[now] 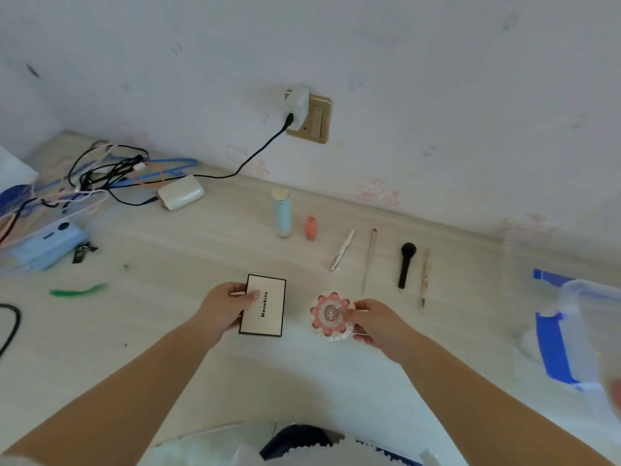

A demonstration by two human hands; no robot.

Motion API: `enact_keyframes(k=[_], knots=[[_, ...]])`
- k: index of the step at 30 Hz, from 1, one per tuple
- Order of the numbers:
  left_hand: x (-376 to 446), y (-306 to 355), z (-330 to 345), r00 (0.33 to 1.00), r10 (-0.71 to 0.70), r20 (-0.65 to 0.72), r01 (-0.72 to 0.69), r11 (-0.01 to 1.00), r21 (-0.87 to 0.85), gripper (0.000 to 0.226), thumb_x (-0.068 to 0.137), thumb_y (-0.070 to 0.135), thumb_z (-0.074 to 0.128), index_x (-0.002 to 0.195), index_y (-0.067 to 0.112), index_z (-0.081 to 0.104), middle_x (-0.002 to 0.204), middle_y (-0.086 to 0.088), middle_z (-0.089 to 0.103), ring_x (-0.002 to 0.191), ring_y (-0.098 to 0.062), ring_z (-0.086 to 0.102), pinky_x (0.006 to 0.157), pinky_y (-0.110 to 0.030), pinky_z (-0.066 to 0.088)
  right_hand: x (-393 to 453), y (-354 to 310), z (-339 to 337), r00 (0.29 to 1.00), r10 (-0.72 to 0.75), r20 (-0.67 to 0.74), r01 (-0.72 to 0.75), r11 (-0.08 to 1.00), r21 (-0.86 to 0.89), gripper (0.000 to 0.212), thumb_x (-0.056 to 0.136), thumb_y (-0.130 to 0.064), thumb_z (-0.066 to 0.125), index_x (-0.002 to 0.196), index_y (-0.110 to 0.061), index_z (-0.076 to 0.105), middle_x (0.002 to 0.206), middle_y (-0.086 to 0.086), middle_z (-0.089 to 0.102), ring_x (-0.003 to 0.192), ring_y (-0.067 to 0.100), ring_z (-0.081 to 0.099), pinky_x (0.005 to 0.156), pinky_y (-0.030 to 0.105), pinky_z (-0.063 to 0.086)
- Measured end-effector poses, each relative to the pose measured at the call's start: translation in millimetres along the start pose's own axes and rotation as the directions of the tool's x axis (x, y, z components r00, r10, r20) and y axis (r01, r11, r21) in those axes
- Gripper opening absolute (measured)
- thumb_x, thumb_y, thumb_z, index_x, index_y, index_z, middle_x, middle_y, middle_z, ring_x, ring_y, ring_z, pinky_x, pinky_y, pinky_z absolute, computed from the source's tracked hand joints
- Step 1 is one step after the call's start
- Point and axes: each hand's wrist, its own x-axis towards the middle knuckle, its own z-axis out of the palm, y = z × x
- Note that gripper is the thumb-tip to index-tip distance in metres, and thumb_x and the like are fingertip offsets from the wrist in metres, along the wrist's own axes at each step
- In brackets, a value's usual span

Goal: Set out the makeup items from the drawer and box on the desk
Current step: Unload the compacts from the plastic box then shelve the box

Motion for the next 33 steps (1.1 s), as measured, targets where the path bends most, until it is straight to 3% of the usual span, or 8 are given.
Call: enact_keyframes(k=[3, 9, 15, 19, 22, 25, 33], knots=[[20, 5, -7, 1.000, 0.014, -0.016, -0.014, 0.999, 0.031, 0.030, 0.087, 0.010, 0.064, 0.115, 0.001, 0.059, 0.104, -0.017, 0.067, 0.085, -0.027, 0.063, 0.076, -0.034, 0.052, 10, -7, 16, 1.000, 0.021, 0.006, -0.021, 0.995, 0.101, 0.018, 0.084, -0.017, 0.065, 0.099, -0.012, 0.056, 0.094, 0.008, 0.066, 0.077, 0.015, 0.061, 0.071, 0.024, 0.052], [50, 12, -14, 0.997, 0.040, -0.061, -0.032, 0.992, 0.120, 0.027, 0.083, 0.017, 0.068, 0.109, 0.008, 0.064, 0.107, -0.015, 0.070, 0.099, -0.031, 0.066, 0.092, -0.050, 0.051, 23, -18, 34, 0.999, 0.037, -0.016, -0.034, 0.989, 0.144, 0.012, 0.087, -0.013, 0.062, 0.084, -0.017, 0.051, 0.083, 0.006, 0.062, 0.071, 0.014, 0.059, 0.073, 0.025, 0.053], [69, 19, -12, 0.985, 0.114, -0.126, -0.080, 0.966, 0.245, 0.033, 0.081, 0.019, 0.070, 0.111, 0.007, 0.064, 0.106, -0.011, 0.071, 0.094, -0.027, 0.067, 0.084, -0.039, 0.054, 36, -29, 42, 0.999, 0.022, -0.044, -0.015, 0.988, 0.152, 0.009, 0.086, -0.010, 0.060, 0.093, -0.012, 0.055, 0.085, 0.006, 0.062, 0.074, 0.014, 0.061, 0.071, 0.025, 0.054], [71, 22, -1, 0.963, 0.230, -0.140, -0.149, 0.888, 0.434, 0.050, 0.071, 0.029, 0.079, 0.113, 0.011, 0.059, 0.106, -0.004, 0.066, 0.097, -0.023, 0.062, 0.081, -0.029, 0.046, 46, -33, 47, 0.993, -0.032, -0.116, 0.033, 0.999, 0.002, 0.011, 0.083, -0.024, 0.066, 0.082, -0.018, 0.057, 0.096, 0.010, 0.067, 0.088, 0.022, 0.066, 0.073, 0.031, 0.058], [71, 21, 9, 0.961, 0.233, -0.147, -0.107, 0.807, 0.580, 0.085, 0.064, 0.039, 0.081, 0.133, 0.011, 0.041, 0.126, -0.010, 0.046, 0.120, -0.026, 0.046, 0.099, -0.034, 0.040, 52, -38, 49, 0.985, -0.103, -0.139, 0.060, 0.957, -0.283, 0.021, 0.080, -0.039, 0.066, 0.074, -0.024, 0.053, 0.076, -0.002, 0.063, 0.072, 0.017, 0.063, 0.066, 0.030, 0.050], [70, 17, 17, 0.959, 0.233, -0.160, -0.061, 0.724, 0.687, 0.101, 0.063, 0.041, 0.081, 0.142, 0.009, 0.026, 0.136, -0.015, 0.034, 0.132, -0.031, 0.030, 0.109, -0.036, 0.028, 55, -43, 49, 0.978, -0.148, -0.146, 0.056, 0.863, -0.502, 0.024, 0.082, -0.043, 0.061, 0.085, -0.021, 0.053, 0.069, -0.007, 0.054, 0.065, 0.013, 0.053, 0.057, 0.026, 0.039], [68, 14, 23, 0.942, 0.260, -0.210, -0.019, 0.668, 0.743, 0.098, 0.069, 0.044, 0.076, 0.142, 0.008, 0.024, 0.140, -0.013, 0.031, 0.132, -0.037, 0.027, 0.107, -0.038, 0.029, 60, -46, 49, 0.978, -0.162, -0.130, 0.066, 0.836, -0.545, 0.028, 0.078, -0.042, 0.063, 0.090, -0.018, 0.054, 0.085, 0.001, 0.065, 0.081, 0.024, 0.066, 0.073, 0.036, 0.053]])
